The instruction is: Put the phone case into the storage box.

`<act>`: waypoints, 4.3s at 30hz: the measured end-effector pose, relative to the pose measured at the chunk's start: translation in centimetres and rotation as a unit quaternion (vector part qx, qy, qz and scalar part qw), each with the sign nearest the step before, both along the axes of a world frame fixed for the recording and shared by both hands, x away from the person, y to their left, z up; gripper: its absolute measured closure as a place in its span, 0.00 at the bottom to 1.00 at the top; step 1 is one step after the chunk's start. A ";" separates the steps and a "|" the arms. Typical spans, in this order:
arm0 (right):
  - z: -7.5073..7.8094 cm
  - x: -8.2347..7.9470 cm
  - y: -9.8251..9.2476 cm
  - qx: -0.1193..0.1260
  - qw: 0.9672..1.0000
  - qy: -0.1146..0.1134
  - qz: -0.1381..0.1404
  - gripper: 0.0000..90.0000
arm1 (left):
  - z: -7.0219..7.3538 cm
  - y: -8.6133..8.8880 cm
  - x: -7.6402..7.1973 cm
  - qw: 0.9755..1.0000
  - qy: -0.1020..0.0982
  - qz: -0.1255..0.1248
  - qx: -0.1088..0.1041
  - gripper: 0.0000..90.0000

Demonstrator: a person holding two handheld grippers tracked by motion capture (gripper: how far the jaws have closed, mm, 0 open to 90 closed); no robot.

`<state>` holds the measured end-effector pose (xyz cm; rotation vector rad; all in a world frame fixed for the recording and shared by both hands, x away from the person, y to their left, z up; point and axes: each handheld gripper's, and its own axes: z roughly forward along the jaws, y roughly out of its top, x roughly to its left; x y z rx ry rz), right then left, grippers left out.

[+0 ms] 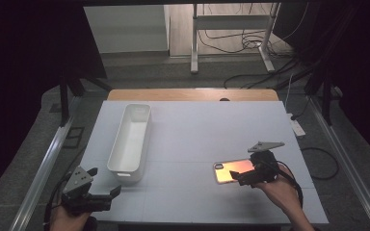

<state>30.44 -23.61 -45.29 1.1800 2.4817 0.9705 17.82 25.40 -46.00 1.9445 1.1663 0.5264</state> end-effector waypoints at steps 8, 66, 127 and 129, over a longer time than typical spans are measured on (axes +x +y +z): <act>0.0 0.9 1.3 -0.006 1.000 0.013 0.003 0.00 | 0.0 0.0 0.0 1.000 0.000 -0.002 0.004 0.02; -4.3 3.8 3.8 -0.071 0.993 0.071 0.064 0.99 | 0.0 -0.2 0.0 1.000 -0.001 -0.003 0.012 0.03; -3.5 8.5 -1.7 -0.074 0.995 0.050 -0.053 0.99 | 0.0 -0.2 0.0 1.000 0.002 -0.005 0.009 0.03; -3.8 8.4 -2.2 -0.074 0.994 0.059 -0.056 0.99 | 0.0 -0.2 0.1 1.000 0.002 -0.005 0.010 0.03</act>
